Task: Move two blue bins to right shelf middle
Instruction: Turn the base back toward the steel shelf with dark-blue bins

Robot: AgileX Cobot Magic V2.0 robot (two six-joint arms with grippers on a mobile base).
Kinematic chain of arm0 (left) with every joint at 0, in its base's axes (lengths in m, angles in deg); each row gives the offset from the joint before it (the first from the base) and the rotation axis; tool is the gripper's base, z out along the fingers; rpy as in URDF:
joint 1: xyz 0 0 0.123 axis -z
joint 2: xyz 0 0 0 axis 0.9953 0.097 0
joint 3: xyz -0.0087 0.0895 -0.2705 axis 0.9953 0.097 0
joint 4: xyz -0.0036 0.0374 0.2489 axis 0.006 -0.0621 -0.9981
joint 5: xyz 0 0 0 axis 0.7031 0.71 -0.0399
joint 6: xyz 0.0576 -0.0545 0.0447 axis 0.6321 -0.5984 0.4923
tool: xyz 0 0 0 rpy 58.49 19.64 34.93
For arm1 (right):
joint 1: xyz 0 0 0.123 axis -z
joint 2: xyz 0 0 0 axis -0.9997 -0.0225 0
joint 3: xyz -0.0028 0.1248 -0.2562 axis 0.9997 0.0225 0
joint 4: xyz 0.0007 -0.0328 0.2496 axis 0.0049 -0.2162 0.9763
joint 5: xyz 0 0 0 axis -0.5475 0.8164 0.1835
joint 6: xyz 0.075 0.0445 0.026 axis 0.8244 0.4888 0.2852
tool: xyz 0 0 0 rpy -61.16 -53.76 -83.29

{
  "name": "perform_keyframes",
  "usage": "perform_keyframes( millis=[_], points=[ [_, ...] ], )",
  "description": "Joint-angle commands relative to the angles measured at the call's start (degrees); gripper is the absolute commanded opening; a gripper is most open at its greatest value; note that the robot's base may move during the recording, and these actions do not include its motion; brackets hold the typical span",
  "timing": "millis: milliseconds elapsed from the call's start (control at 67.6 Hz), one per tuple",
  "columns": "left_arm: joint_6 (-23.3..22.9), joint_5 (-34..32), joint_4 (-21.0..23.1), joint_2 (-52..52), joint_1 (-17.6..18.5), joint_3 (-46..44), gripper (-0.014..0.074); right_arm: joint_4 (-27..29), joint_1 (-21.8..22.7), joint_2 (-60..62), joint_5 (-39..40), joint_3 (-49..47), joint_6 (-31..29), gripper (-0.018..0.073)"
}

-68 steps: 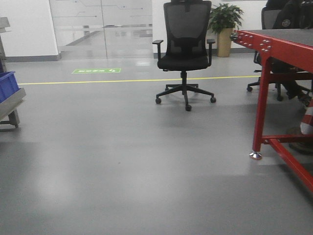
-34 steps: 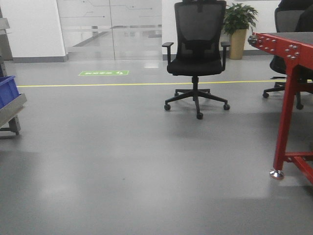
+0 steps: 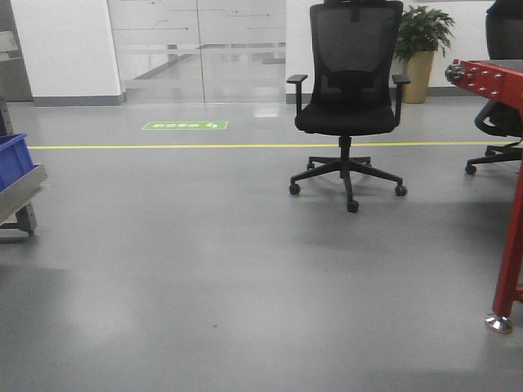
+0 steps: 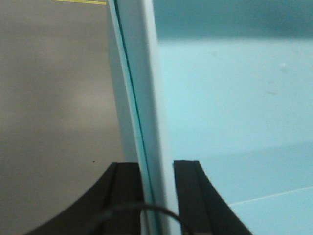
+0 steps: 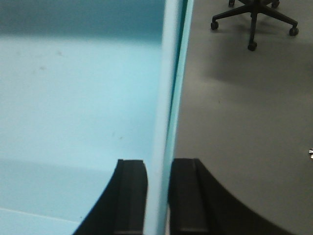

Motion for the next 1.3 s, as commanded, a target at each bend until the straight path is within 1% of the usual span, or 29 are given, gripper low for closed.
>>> perform_keyframes(
  millis=[0, 1287],
  points=[
    [1.0, -4.7, 1.1, -1.0, 0.2, -1.0, -0.0111, -0.6, 0.0, 1.3, 5.7, -1.1, -0.6, -0.0154],
    [1.0, -4.7, 1.1, -1.0, 0.2, -1.0, -0.0111, -0.6, 0.0, 1.3, 5.7, -1.1, -0.6, -0.0154]
  ],
)
